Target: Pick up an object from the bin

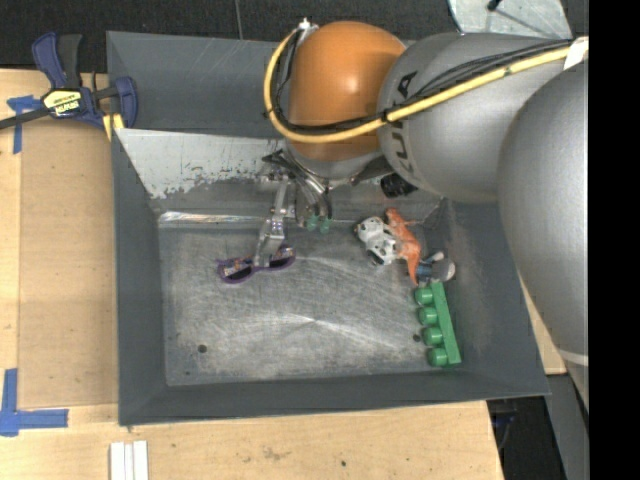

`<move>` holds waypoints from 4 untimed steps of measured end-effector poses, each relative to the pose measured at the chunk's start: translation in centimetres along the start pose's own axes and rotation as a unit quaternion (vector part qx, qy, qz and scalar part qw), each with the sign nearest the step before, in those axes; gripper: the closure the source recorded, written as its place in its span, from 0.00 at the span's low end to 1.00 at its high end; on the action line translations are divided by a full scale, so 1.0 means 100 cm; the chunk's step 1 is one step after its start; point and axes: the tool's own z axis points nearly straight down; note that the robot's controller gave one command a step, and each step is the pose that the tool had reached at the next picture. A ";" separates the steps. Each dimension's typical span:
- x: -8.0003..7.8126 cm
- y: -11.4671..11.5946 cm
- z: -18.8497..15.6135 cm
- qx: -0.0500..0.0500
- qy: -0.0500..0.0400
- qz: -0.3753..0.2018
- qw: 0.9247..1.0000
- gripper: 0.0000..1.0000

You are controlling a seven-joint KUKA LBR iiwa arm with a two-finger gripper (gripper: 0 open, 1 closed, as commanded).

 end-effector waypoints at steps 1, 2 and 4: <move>0.002 0.012 0.058 0.000 0.000 0.004 1.000 0.00; -0.017 -0.044 0.095 -0.001 -0.007 -0.072 0.997 1.00; -0.010 -0.069 0.043 0.001 0.005 -0.076 0.997 1.00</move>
Offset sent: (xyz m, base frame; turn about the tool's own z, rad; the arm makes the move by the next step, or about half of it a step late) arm 0.0072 -0.0457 -0.1020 -0.1463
